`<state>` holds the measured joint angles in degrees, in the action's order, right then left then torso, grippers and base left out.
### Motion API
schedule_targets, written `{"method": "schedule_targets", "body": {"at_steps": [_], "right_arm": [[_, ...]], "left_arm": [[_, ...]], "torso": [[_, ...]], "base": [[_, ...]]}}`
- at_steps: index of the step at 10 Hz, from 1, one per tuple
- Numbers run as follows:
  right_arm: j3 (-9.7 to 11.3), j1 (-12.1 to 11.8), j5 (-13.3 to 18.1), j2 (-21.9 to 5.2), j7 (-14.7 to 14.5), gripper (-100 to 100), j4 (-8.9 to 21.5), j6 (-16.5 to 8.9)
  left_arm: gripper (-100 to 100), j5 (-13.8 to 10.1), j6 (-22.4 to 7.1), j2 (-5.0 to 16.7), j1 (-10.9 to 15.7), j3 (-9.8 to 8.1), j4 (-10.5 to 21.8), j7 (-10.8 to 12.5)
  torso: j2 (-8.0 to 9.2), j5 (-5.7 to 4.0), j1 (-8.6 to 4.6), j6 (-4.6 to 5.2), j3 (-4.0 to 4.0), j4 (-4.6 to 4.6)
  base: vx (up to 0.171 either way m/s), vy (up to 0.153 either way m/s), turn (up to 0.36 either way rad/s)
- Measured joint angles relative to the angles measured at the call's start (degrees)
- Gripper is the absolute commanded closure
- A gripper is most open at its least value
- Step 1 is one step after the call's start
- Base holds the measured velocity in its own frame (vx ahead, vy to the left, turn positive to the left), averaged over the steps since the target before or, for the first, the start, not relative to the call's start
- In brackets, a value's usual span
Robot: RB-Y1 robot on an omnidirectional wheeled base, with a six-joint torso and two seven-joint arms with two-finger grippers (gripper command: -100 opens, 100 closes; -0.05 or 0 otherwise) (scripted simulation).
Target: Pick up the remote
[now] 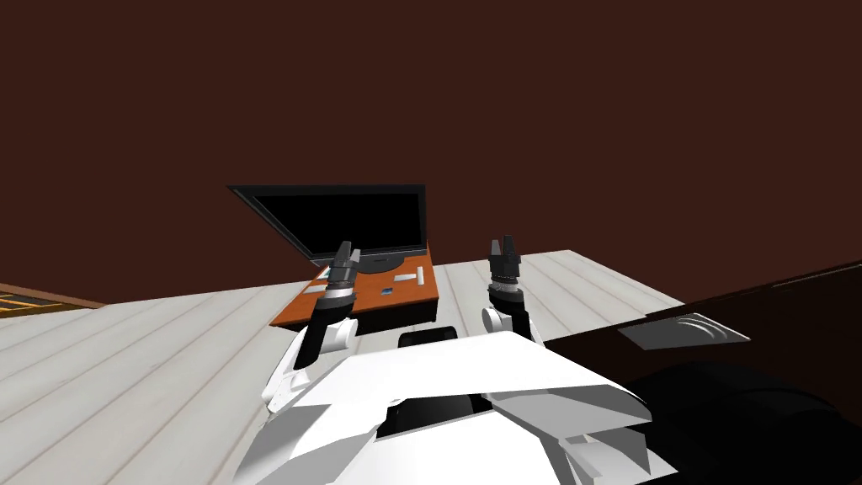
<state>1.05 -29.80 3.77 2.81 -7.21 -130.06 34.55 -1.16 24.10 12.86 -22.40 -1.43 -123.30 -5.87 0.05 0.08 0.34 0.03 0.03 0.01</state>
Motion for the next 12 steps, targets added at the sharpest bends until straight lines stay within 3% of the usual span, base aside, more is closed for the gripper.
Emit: {"method": "schedule_targets", "body": {"at_steps": [5,10,12], "right_arm": [[0.0,0.0,0.0,0.0,0.0,0,0.0,0.0],[0.0,0.0,0.0,0.0,0.0,0,0.0,0.0],[0.0,0.0,0.0,0.0,0.0,0,0.0,0.0]], "left_arm": [[-100,-3.6,-6.5,3.8,3.0,-1.90,5.7,-0.1],[-100,-8.4,-13.6,9.0,6.5,-5.24,13.3,0.8],[-100,-9.8,-16.0,10.0,7.3,-6.06,16.3,0.8]], "torso": [[-0.02,0.00,-0.02,-0.06,0.00,0.00],[-0.02,0.00,0.05,-0.03,-0.01,0.00],[-0.04,0.00,-0.02,0.00,-0.02,0.00]], "base": [[-0.041,0.063,-0.245],[-0.047,0.065,-0.243],[-0.048,0.056,-0.301]]}}
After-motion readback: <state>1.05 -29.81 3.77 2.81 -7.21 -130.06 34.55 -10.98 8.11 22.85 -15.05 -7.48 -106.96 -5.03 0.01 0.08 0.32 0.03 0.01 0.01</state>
